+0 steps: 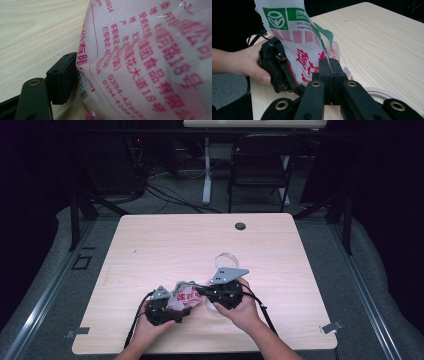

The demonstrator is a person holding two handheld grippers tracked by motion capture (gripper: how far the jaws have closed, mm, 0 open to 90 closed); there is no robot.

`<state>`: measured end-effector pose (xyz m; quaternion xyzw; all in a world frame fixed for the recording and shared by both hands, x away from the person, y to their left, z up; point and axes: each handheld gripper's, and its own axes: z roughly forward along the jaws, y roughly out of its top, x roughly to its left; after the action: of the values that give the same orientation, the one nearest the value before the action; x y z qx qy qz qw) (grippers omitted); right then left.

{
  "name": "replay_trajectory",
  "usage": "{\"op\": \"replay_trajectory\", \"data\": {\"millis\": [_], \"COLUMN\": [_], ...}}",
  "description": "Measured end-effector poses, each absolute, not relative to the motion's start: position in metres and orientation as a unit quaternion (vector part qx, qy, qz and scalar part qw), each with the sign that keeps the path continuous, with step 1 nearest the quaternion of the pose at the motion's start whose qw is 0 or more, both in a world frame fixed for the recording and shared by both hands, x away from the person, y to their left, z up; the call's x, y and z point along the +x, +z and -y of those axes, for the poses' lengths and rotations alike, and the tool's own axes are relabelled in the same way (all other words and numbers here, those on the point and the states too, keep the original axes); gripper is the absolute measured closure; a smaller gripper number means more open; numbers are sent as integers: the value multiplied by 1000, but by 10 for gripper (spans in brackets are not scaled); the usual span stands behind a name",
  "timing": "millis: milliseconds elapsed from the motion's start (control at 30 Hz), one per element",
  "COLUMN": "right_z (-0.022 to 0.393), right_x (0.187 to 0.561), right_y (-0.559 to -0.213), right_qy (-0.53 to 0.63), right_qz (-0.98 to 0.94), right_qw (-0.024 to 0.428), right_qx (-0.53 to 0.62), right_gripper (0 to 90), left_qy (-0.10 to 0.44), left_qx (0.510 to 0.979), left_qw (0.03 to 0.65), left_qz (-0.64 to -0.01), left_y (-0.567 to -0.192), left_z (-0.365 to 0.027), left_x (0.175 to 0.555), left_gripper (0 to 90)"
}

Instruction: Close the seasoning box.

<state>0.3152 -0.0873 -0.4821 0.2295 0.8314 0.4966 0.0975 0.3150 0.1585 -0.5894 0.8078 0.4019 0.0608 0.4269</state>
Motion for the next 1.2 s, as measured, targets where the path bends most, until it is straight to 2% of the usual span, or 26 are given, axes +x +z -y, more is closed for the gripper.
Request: {"op": "replay_trajectory", "data": {"millis": [533, 1200], "right_z": [86, 83], "right_x": [317, 319], "right_y": [-481, -478], "right_qy": [489, 494], "right_qz": [-834, -831], "right_qw": [98, 98], "right_qx": [234, 238], "right_gripper": [900, 900], "left_qy": [82, 95], "left_qx": [816, 806], "left_qw": [415, 431], "left_qz": [-395, -393], "left_y": [-588, -584], "left_z": [-155, -160], "left_x": [313, 311], "left_gripper": [382, 551]}}
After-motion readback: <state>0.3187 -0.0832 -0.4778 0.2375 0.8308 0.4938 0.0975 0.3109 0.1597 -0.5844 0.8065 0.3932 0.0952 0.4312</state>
